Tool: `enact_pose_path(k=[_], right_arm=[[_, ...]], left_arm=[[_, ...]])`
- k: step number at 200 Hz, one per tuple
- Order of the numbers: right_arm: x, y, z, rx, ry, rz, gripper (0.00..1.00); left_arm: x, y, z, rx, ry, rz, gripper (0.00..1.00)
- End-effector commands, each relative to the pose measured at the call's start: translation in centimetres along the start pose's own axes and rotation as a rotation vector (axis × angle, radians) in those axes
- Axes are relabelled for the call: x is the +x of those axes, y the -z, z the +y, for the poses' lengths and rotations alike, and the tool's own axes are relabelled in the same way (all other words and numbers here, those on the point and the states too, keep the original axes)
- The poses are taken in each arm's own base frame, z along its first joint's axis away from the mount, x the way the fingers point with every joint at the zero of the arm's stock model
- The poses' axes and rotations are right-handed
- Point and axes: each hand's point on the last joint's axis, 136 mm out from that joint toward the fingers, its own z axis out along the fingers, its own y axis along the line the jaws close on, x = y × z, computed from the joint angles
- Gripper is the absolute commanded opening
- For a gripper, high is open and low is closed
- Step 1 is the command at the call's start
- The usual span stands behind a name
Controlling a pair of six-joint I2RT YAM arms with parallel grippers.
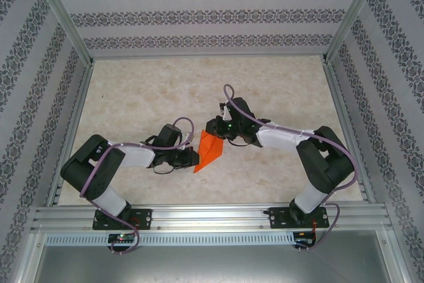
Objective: Fold a paper plane with a square sheet of paper (pick it up from the middle)
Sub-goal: Fourth fold the wing at the center of the table.
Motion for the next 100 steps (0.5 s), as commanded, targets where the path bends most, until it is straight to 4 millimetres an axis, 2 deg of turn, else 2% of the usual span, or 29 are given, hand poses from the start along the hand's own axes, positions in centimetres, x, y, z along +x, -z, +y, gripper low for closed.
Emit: enact_pose_path(k=[1,27,100], right_arm=[[3.0,-1.2,-0.7,0.033,0.023,0.071,0.13],[4.8,-2.6,-1.1,0.049,0.017,0.104,0.11],[7.0,-4.8,-3.6,0.087,-0.011,0.163,0.10]], left_arm=[[3.2,-0.1,4.9,-0.173,0.079,0.093,0.11],[3.2,-0.2,5.0,-0.175,0.078,0.096,0.11],[3.3,-0.4,5.2,-0.185,0.086,0.112,0.09]])
